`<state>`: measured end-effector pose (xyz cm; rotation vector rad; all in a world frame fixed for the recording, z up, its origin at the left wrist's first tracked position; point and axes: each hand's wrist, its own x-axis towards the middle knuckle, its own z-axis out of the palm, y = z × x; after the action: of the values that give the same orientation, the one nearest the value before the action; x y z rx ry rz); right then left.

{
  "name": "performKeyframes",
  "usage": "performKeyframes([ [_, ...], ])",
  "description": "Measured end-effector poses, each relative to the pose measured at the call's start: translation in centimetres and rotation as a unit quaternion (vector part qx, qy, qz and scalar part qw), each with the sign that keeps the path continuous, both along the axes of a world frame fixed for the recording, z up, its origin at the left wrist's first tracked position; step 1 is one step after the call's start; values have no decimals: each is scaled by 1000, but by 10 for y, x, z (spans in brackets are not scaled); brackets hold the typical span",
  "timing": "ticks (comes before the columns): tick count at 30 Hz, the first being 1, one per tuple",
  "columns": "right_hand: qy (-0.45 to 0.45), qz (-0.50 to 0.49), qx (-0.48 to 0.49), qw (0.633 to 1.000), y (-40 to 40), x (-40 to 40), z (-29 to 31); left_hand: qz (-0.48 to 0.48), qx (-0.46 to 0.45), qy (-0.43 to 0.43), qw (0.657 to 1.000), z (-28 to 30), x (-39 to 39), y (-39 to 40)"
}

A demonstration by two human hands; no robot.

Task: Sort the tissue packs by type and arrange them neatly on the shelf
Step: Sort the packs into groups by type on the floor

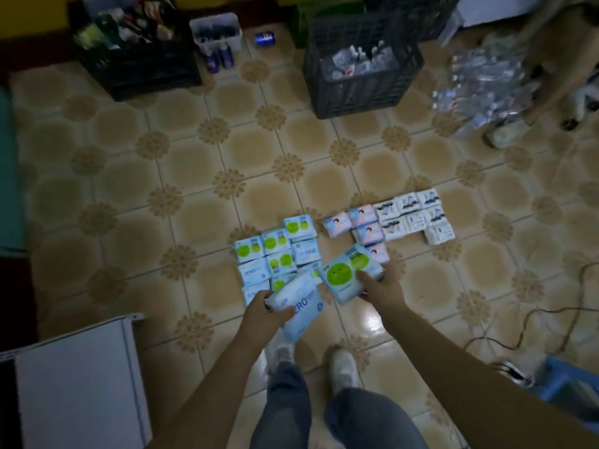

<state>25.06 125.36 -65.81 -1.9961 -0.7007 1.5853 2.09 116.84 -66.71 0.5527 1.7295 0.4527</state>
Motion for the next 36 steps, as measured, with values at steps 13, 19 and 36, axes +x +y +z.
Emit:
performKeyframes([
  [13,-68,33,-58,995,-2,-7,-392,185,-62,-104,975,-413,10,4],
  [19,-108,110,-45,987,10,-19,-510,250,-67,-42,965,-542,11,5],
  [36,-365,498,-25,786,61,-72,-297,93,-194,48,975,-310,16,59],
])
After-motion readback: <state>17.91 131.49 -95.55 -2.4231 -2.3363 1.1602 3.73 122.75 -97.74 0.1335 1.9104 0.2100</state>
